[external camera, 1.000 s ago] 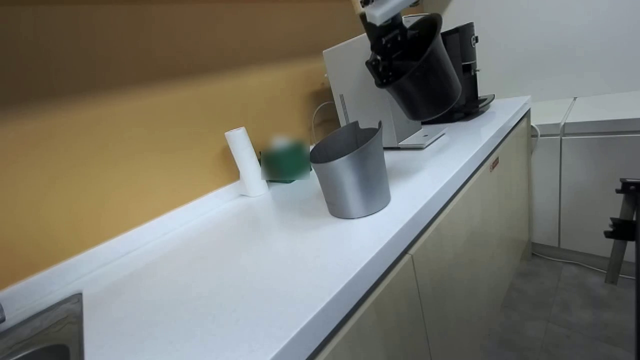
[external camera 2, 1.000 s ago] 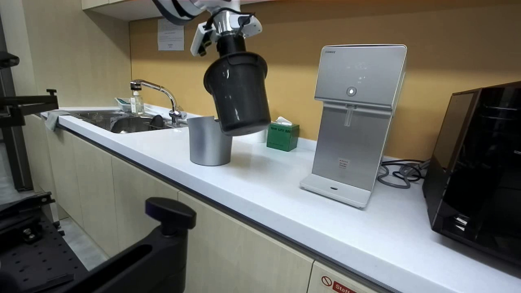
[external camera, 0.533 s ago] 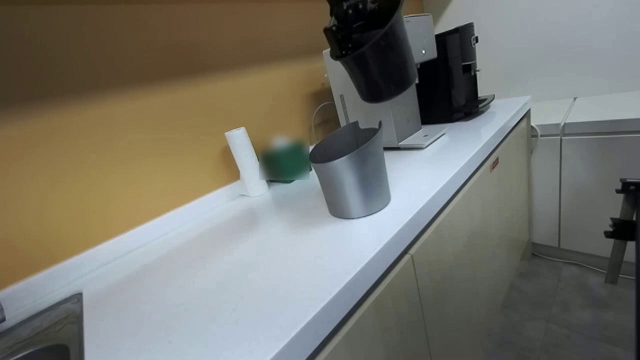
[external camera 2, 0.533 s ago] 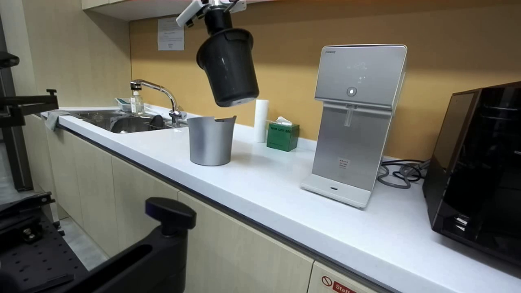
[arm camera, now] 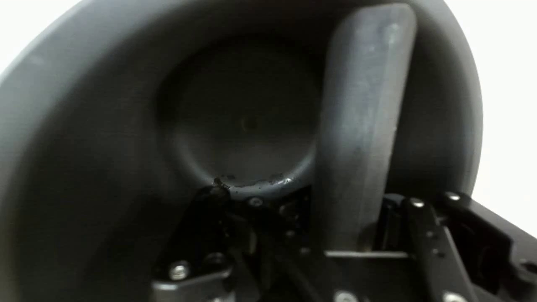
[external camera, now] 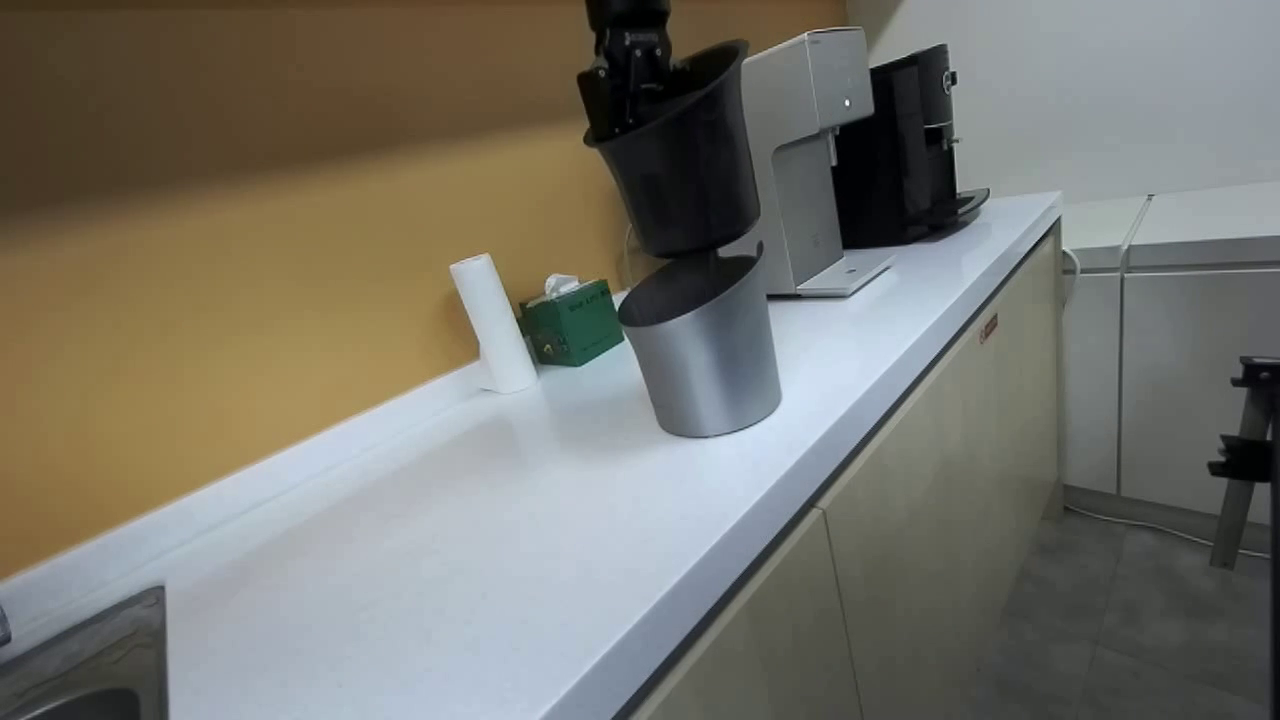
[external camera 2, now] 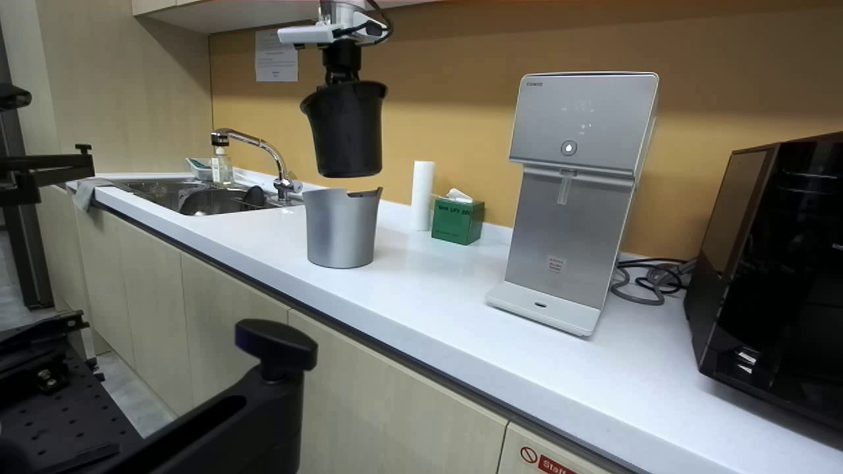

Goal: Move the object into the basin

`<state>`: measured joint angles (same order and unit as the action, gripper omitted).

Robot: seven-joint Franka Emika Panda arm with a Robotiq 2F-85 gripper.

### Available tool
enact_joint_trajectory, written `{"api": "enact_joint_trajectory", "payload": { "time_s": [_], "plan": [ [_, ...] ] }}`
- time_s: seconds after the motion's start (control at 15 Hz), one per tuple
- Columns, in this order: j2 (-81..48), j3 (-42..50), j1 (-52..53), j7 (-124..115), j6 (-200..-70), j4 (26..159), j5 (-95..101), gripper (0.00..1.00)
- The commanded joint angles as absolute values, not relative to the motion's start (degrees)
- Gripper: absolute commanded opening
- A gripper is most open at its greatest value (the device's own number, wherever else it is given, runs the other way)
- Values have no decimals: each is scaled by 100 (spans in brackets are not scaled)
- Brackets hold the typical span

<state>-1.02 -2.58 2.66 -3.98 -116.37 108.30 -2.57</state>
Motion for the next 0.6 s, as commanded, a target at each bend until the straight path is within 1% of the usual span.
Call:
{"api": "enact_joint_trajectory", "payload": {
  "time_s": [0.0, 0.53],
  "plan": [
    [-492, -317, 328, -544, -11435, 10406, -236, 0],
    [-878, -317, 454, -1150, -11654, 10354, -53, 0]
  ]
}}
